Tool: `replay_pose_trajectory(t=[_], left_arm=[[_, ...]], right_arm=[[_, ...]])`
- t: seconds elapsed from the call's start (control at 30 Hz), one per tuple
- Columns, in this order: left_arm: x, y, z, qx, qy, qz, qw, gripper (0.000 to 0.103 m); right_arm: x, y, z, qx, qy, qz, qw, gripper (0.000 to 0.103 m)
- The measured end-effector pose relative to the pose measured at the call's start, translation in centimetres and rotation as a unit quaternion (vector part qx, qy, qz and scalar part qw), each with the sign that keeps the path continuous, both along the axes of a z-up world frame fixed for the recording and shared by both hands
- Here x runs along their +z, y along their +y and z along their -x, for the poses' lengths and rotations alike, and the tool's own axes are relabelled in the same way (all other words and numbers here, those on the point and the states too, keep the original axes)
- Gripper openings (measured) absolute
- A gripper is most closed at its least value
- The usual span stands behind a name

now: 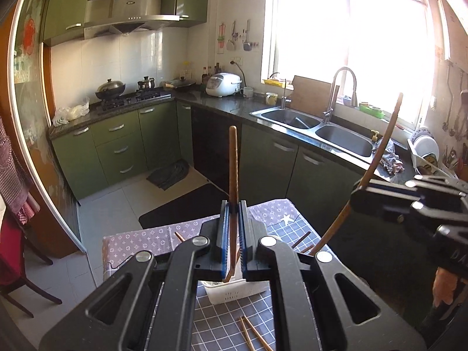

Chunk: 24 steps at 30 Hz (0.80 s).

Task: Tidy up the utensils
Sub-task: 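Lift the right tool's chopstick and carry both chopsticks to the white caddy, then lower both chopsticks into the caddy and open both tools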

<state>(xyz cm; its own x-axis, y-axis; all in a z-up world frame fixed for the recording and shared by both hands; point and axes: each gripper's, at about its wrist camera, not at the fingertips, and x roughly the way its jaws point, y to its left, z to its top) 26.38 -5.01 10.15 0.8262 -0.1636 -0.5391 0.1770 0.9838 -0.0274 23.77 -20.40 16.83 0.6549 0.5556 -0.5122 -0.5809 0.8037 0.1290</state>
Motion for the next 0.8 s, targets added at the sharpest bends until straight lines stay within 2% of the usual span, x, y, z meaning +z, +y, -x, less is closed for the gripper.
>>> replay_pose_trajectory(t=[0.27,0.33,0.5,0.67,0.8], left_arm=[[-5.7,0.5,-3.6,0.008,0.07,-0.004,0.9975,0.007],[-6.5,0.5,-3.8,0.006,0.079,-0.008,0.9968,0.009],[-6.5,0.7,-3.0,0.008,0.068,-0.011,0.9976,0.012],[-5.7,1.2,-0.7,0.007,0.052,-0.012,0.9985,0.021],[-5.9,1.6,0.6,0.003,0.067,-0.01,0.9977,0.021]], right_arm=[[-0.6,1.5,-3.4,-0.017,-0.001,0.006,1.0,0.007],[-1.2,1.7,-4.1,-0.025,-0.002,0.01,1.0,0.007],[-2.4,2.4,-5.8,-0.043,-0.005,0.03,0.999,0.007],[-5.0,4.0,-7.5,-0.042,0.019,0.055,0.997,0.007],[-7.2,4.8,-8.4,-0.04,0.039,0.068,0.996,0.007]])
